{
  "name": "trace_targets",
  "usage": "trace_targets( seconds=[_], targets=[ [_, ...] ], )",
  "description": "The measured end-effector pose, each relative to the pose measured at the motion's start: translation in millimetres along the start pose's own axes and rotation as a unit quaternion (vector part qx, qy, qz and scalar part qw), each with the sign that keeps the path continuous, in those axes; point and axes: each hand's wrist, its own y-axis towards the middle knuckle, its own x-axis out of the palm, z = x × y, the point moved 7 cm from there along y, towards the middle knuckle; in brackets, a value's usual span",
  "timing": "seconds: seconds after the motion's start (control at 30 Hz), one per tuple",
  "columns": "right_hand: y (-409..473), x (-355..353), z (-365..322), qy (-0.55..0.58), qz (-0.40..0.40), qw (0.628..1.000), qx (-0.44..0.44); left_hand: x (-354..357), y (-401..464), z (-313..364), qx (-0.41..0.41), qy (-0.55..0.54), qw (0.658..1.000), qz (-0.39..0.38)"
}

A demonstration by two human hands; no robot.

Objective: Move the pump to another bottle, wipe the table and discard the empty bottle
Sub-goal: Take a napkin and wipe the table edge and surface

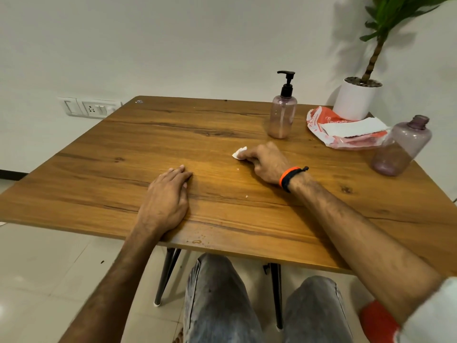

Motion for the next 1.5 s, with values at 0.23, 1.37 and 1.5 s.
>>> trace_targets(
  seconds=[0.23,1.37,1.5],
  targets=[
    [-28,8,-20,-0.012,-0.065,0.995,-0.078,0,0,0,-0.005,0.001,1.0,-0.002],
    [-123,-25,-28,0.129,0.104,0.986,0.025,-2,-3,3,0.001,-0.008,1.0,0.007],
    [-130,-9,-35,0.012,-0.006,1.0,-0.005,-2,-3,4,0.003,-0.004,1.0,0.009]
  ],
)
